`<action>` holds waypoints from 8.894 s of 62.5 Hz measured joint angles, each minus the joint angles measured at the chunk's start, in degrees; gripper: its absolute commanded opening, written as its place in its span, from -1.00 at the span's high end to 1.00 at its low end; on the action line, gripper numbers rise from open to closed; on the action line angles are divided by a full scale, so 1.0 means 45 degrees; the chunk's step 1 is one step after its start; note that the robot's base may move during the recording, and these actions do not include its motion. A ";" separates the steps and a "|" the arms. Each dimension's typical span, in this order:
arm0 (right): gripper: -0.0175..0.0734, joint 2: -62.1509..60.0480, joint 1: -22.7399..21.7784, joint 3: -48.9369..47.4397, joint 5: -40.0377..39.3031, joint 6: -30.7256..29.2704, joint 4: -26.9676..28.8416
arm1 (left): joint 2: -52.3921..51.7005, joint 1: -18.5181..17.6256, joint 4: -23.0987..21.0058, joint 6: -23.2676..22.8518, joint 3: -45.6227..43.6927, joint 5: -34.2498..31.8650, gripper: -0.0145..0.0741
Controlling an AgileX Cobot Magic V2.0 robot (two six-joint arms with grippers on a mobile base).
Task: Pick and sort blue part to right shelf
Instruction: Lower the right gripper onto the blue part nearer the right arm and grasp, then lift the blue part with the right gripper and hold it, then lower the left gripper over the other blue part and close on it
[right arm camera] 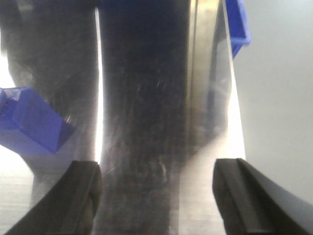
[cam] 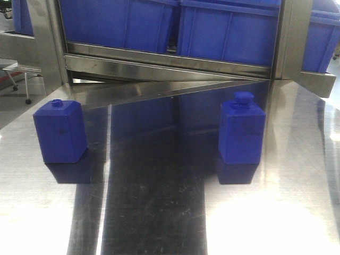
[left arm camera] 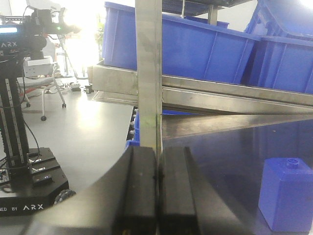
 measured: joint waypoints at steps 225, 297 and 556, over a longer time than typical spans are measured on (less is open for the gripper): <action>-0.17 0.5034 -0.2541 -0.2600 -0.1880 -0.6599 0.4309 | 0.0000 0.0000 0.0000 0.0000 0.0000 0.0000 0.39; -0.17 -0.7669 -0.2837 0.3519 -0.6414 -0.6646 0.3180 | 0.0000 0.0000 0.0000 0.0000 0.0000 0.0000 0.39; -0.17 -0.7701 -0.2837 0.3519 -0.6273 -0.6664 0.3180 | 2.2703 -0.5401 0.0713 -0.6025 -1.9031 1.5429 -0.84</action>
